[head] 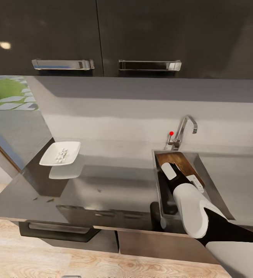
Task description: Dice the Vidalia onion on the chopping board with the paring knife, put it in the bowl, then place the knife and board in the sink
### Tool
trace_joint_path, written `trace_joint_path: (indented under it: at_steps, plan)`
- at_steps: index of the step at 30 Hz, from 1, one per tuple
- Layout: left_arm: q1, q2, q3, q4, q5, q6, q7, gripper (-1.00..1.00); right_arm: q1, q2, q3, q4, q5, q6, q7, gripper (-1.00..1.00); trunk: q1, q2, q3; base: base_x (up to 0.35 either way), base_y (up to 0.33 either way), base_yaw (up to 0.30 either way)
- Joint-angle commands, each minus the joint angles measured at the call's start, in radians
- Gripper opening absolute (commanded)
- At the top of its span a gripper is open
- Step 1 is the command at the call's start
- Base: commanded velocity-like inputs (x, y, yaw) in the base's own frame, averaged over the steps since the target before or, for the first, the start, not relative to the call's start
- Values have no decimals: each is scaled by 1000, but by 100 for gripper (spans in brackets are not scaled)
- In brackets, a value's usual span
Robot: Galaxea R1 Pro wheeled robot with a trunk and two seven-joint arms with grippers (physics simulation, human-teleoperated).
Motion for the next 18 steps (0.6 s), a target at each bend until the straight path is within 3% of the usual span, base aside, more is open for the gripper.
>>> trace_joint_path:
  at_steps: [1,18]
  plan:
    - [-2,-1,-9,4,6,-6,3,100,-1,0,0,-1,-5,-10,0,-100,1,-2,-3,0,0,0]
    - [-2,0,-9,4,6,-6,4,100,-1,0,-1,0,-5,-9,3,-100,1,-2,-31,0,0,0]
